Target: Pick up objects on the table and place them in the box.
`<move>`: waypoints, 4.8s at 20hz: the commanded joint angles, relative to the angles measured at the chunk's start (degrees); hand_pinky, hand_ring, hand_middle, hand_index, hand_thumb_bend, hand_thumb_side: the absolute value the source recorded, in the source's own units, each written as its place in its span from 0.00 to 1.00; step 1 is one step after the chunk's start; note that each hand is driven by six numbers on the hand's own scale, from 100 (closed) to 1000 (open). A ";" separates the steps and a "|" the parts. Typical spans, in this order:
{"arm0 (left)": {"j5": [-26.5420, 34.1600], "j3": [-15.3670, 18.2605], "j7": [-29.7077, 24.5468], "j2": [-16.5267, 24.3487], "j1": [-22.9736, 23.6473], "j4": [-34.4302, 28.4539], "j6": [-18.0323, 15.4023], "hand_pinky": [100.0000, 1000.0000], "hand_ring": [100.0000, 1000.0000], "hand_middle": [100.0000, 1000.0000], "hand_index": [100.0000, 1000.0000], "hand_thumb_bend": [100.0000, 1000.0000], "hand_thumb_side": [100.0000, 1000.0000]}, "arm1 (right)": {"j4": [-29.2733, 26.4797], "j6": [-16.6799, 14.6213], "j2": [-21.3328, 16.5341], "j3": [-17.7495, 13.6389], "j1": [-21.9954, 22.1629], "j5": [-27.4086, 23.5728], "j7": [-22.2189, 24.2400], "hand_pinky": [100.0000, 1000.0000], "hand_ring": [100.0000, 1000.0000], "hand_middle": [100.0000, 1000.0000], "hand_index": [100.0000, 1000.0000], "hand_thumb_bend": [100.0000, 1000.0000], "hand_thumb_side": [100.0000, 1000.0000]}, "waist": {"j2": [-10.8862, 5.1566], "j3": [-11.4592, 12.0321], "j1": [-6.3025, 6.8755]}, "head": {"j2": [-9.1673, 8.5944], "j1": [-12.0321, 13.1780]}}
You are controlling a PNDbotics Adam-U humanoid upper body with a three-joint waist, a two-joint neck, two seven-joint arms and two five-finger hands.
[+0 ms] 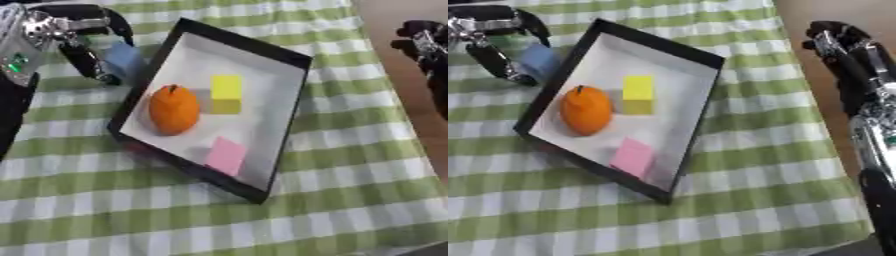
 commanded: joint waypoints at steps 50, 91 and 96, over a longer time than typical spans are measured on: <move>5.77 -15.12 -1.88 -8.76 -0.37 -20.69 0.81 0.68 0.59 0.53 0.57 0.28 0.00 | -0.69 -0.15 -1.88 -0.91 1.19 -1.17 -1.24 0.96 0.73 0.67 0.70 0.00 0.42 | -4.66 3.24 0.07 | 1.64 -3.24; 13.30 3.39 13.53 7.34 2.66 -6.40 17.53 0.87 0.84 0.78 0.84 0.65 0.13 | -0.66 0.15 -2.00 -1.54 1.94 -2.63 -1.62 0.96 0.72 0.67 0.69 0.00 0.42 | -4.86 4.51 -0.60 | 1.74 -2.62; 10.85 4.41 14.96 7.36 2.34 -2.19 17.71 0.87 0.84 0.78 0.84 0.69 0.11 | -0.80 0.23 -2.15 -1.72 1.88 -2.57 -1.73 0.96 0.72 0.67 0.69 0.00 0.43 | -4.10 4.04 -0.60 | 1.07 -0.54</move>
